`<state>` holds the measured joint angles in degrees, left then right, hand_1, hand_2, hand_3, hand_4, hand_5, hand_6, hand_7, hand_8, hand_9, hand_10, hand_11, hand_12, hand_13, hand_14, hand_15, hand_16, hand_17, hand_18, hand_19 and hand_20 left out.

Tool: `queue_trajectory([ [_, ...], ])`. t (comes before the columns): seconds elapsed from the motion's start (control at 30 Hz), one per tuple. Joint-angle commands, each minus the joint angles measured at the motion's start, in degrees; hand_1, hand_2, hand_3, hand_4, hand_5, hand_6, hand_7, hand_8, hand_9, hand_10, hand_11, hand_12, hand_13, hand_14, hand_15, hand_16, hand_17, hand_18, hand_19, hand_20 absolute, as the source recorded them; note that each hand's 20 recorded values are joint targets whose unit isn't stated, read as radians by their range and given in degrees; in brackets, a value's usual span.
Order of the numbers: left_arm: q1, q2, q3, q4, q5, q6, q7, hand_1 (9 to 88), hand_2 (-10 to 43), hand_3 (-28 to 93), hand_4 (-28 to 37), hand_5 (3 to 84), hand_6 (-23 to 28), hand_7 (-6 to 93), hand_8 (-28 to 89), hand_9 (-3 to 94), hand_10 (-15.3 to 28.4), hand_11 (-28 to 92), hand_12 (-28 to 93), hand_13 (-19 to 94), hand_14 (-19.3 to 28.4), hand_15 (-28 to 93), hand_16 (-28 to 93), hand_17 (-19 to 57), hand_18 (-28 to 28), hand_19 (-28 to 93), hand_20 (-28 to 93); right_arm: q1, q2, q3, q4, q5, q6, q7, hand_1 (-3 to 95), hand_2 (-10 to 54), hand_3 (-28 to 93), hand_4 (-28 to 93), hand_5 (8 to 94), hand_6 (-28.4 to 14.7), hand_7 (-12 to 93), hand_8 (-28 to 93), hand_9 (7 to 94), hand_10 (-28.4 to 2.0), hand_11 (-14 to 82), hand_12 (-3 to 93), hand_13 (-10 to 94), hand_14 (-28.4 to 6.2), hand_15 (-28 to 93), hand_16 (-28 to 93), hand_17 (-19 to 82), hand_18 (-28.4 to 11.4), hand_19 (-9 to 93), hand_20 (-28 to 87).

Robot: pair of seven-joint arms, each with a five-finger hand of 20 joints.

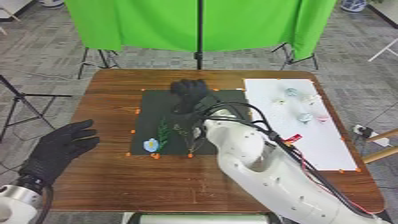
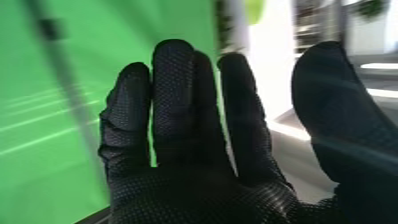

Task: Arrange flowers

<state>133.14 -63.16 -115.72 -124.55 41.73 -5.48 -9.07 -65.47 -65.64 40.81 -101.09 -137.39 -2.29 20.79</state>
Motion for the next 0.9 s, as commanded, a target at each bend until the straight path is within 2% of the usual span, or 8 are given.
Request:
queue_trajectory([
  [0.03,2.27,-1.44,-0.85,-0.50,0.33,0.92,0.21,25.6,6.3,76,-27.5,35.7,6.4,31.2,-15,31.6,15.6,40,13,26,17.7,56,-7,-6.2,23.3,62,3,-11.72,20.52,14.28,0.18,1.22,2.38,6.65,25.1,-8.7,89,-28,35.0,-5.7,36,-20,33.3,-14.4,38.5,20.8,31,-11.4,58,13,18,-17.7,70,36],
  [0.17,2.68,-1.58,-1.23,-0.72,0.41,0.72,0.51,25.6,6.4,76,-27.5,35.7,6.5,31.1,-15,31.6,15.6,40,13,26,17.7,56,-7,-6.2,23.3,62,3,-19.97,24.55,22.86,-1.60,1.83,3.11,7.70,25.6,-9.2,89,-28,33.3,-6.1,33,-19,31.8,-14.2,35.8,20.4,29,-11.4,53,11,16,-17.7,66,32],
  [0.37,2.40,-1.62,-1.03,-0.56,0.46,0.48,0.37,25.6,6.4,76,-27.4,35.7,6.4,31.3,-15,31.6,15.6,40,13,26,17.8,56,-7,-6.2,23.3,62,3,-27.64,27.12,29.97,-2.55,1.79,4.58,7.66,27.9,-9.5,89,-28,36.9,-5.0,34,-20,38.3,-12.4,40.3,21.3,38,-9.6,66,14,19,-17.5,71,33],
  [0.63,1.94,-1.46,-0.64,-0.23,0.44,0.35,-0.02,25.6,6.4,76,-27.6,35.7,6.4,31.4,-16,31.6,15.7,40,13,26,17.8,56,-7,-6.2,23.3,62,3,-28.64,26.94,29.87,-1.68,1.48,3.35,7.76,28.8,-9.5,89,-28,40.1,-4.4,34,-20,41.7,-11.1,42.9,20.8,44,-8.8,68,15,21,-17.4,73,34],
  [0.9,2.41,-1.83,-0.83,-0.58,0.54,0.65,0.00,25.5,6.4,76,-27.5,35.7,6.5,31.3,-16,31.6,15.6,40,13,26,17.8,56,-7,-6.2,23.3,62,3,-26.91,26.49,28.38,0.60,0.01,-0.68,10.07,31.6,-9.5,89,-28,43.0,-3.4,35,-20,46.1,-10.8,46.1,20.8,53,-7.6,68,18,24,-16.6,76,36],
])
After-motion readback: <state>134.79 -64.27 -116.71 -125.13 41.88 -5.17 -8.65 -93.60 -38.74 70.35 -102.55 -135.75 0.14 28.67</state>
